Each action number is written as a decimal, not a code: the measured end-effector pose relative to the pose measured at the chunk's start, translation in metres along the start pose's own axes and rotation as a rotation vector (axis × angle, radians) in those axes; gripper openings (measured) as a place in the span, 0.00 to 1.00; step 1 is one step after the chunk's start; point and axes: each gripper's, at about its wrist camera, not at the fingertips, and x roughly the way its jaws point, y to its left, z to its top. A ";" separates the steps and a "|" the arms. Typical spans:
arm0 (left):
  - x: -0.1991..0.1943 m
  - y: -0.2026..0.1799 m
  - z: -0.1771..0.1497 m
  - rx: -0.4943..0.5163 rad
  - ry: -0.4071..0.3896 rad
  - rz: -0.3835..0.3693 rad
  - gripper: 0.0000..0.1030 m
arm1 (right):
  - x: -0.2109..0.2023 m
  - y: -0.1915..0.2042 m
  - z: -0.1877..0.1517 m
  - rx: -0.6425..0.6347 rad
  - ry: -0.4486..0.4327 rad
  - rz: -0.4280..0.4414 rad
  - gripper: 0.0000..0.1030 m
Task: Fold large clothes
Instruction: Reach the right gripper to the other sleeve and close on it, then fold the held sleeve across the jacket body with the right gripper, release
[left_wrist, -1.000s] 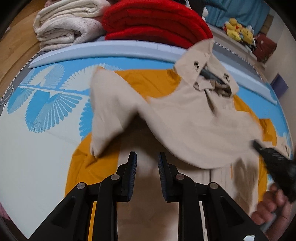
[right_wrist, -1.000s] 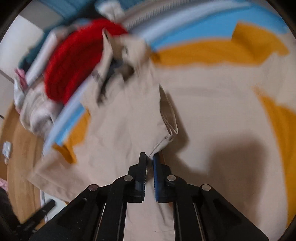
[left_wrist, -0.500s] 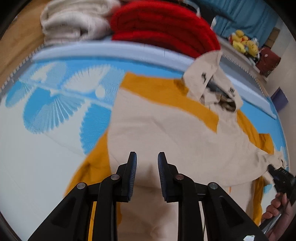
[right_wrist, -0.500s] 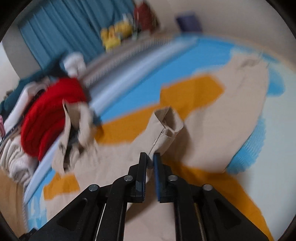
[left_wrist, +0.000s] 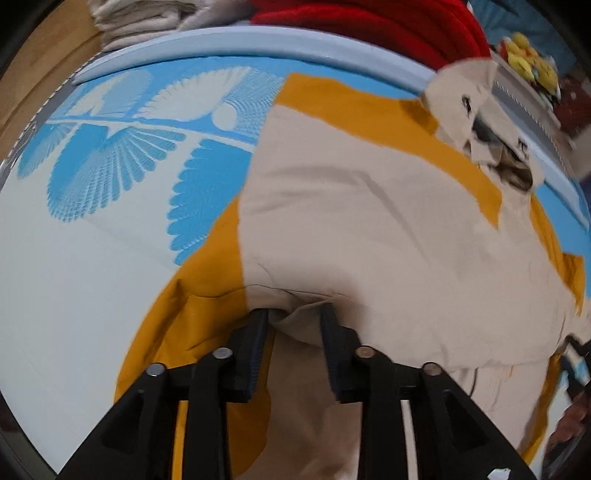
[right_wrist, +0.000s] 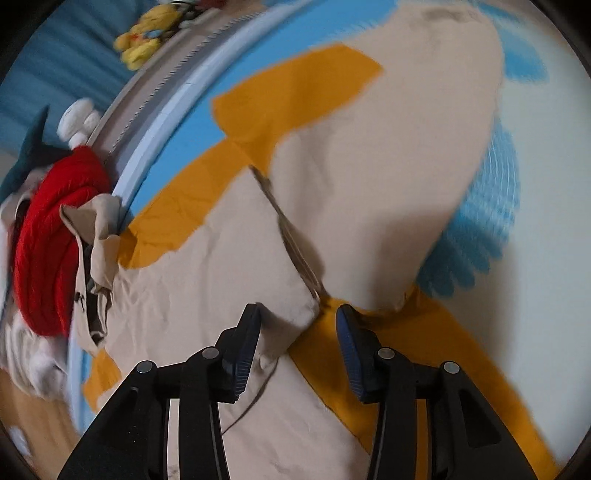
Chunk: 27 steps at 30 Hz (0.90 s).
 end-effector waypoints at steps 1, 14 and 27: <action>0.015 0.004 -0.005 -0.017 0.070 0.001 0.29 | -0.001 0.000 0.001 -0.006 0.006 -0.014 0.43; -0.118 -0.052 -0.043 0.214 -0.263 -0.072 0.27 | -0.140 0.040 0.022 -0.348 -0.355 0.067 0.43; -0.150 -0.093 -0.109 0.374 -0.294 -0.134 0.29 | -0.232 -0.074 0.061 -0.407 -0.498 0.069 0.26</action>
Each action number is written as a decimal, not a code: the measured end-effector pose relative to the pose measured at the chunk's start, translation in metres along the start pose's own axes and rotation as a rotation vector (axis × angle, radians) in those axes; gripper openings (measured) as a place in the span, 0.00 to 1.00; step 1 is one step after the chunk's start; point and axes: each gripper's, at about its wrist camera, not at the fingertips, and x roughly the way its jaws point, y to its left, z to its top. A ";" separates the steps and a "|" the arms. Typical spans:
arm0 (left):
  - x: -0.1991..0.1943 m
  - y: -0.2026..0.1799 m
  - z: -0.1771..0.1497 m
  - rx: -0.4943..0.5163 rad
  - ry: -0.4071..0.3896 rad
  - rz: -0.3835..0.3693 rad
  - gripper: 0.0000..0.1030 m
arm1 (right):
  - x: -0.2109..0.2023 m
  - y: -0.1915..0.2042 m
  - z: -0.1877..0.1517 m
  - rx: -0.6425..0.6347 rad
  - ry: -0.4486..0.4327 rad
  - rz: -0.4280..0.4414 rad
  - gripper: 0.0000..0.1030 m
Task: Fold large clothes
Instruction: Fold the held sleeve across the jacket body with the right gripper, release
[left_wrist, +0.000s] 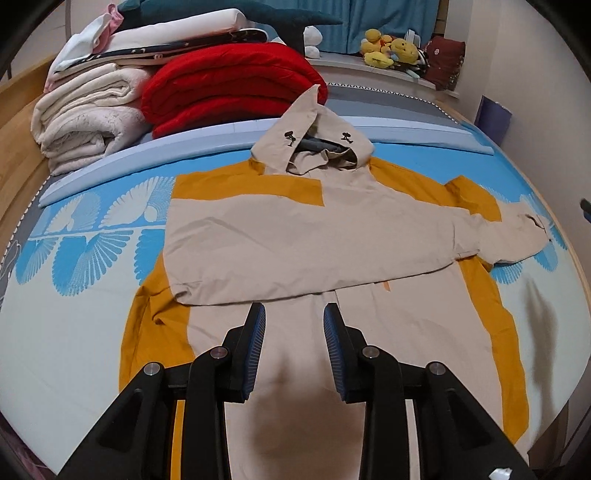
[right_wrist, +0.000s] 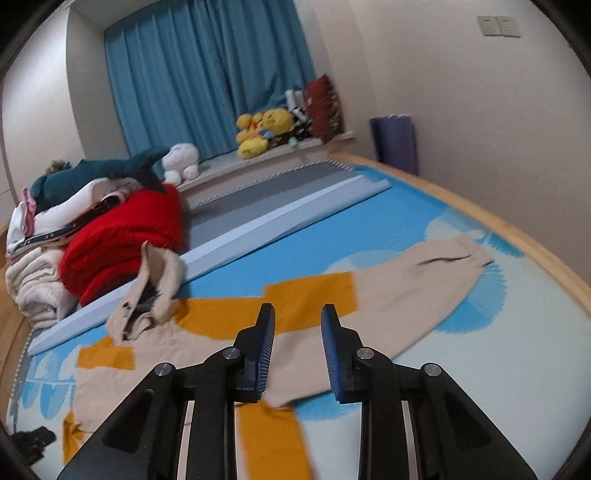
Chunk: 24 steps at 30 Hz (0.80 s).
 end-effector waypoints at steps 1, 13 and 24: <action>0.001 -0.001 0.000 -0.002 -0.009 -0.008 0.29 | -0.001 -0.013 0.001 0.005 -0.009 -0.012 0.26; 0.045 -0.024 0.016 0.069 0.037 -0.030 0.29 | 0.067 -0.161 0.011 0.241 0.071 -0.083 0.16; 0.083 -0.040 0.020 0.104 0.085 -0.050 0.29 | 0.167 -0.220 -0.019 0.482 0.205 -0.084 0.19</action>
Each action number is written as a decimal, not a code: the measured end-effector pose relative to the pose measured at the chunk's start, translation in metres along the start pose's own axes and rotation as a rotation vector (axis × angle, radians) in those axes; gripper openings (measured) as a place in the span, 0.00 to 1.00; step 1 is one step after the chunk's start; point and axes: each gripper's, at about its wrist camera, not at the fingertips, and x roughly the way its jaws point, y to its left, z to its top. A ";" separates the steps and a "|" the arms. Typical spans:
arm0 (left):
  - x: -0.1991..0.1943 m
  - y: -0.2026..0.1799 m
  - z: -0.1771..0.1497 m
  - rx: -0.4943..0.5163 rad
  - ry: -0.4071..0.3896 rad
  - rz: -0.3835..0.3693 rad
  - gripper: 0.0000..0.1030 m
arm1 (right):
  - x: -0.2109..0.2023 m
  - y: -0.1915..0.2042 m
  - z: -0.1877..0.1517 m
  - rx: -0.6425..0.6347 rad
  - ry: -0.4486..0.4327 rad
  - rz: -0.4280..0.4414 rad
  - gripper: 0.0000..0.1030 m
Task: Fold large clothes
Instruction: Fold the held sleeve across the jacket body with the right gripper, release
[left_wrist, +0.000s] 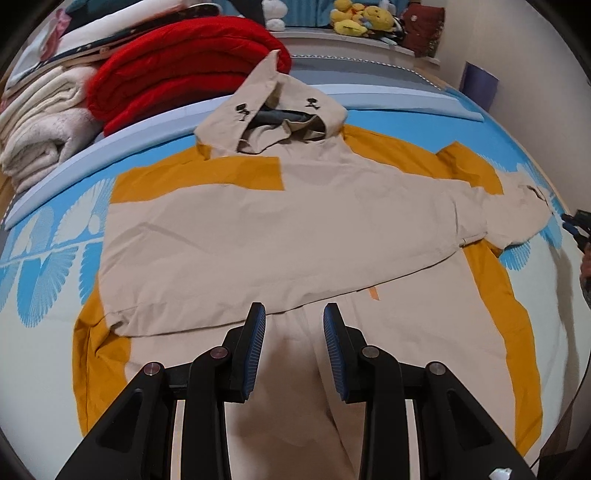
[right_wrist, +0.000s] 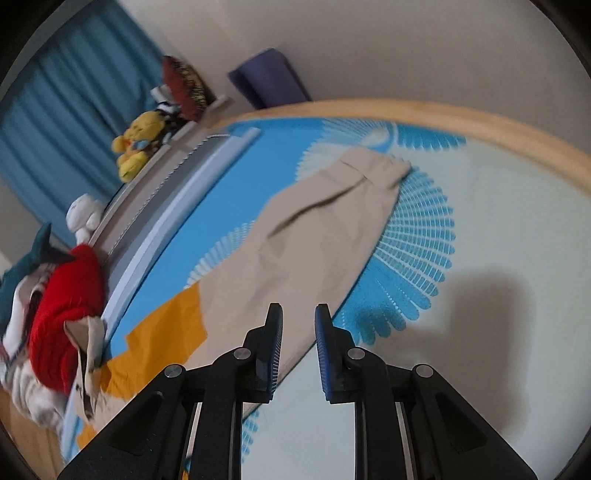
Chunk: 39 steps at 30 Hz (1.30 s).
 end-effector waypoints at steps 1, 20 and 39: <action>0.001 -0.001 0.000 0.010 -0.003 -0.005 0.29 | 0.007 -0.006 0.000 0.025 0.009 0.004 0.19; 0.021 -0.011 -0.002 0.038 0.018 -0.024 0.29 | 0.075 -0.067 0.003 0.300 -0.046 0.096 0.23; -0.004 0.030 0.017 -0.084 -0.038 -0.012 0.28 | 0.013 0.071 0.044 0.101 -0.221 0.071 0.02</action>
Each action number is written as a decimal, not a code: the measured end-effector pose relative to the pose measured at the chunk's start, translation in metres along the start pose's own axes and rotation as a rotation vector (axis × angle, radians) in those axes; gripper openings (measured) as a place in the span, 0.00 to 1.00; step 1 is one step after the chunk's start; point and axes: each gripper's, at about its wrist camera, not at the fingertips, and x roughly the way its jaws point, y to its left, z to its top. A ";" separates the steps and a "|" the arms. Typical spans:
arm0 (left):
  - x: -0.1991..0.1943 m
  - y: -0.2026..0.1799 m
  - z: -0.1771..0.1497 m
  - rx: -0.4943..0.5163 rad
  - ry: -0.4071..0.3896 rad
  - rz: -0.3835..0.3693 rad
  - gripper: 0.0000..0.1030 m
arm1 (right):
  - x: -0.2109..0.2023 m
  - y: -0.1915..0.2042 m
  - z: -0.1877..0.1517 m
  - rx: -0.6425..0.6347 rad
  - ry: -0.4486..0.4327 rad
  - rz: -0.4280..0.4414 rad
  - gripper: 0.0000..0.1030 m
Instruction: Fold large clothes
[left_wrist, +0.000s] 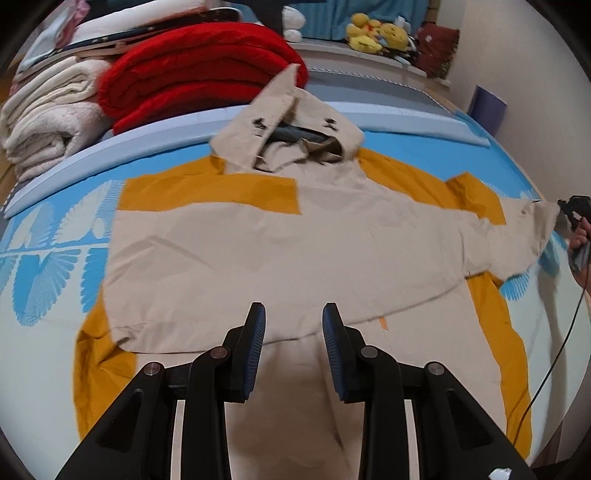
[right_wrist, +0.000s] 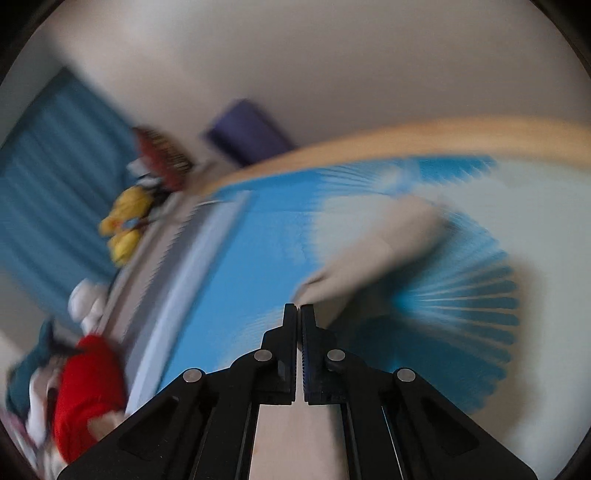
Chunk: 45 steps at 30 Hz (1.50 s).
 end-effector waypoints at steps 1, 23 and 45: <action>-0.001 0.008 0.002 -0.012 0.012 0.013 0.28 | -0.009 0.021 -0.007 -0.046 0.006 0.027 0.02; -0.044 0.095 -0.007 -0.194 0.045 0.013 0.25 | -0.143 0.316 -0.269 -0.690 0.223 0.271 0.02; -0.059 0.184 -0.002 -0.348 0.040 0.011 0.25 | -0.086 0.272 -0.417 -0.487 0.649 0.157 0.50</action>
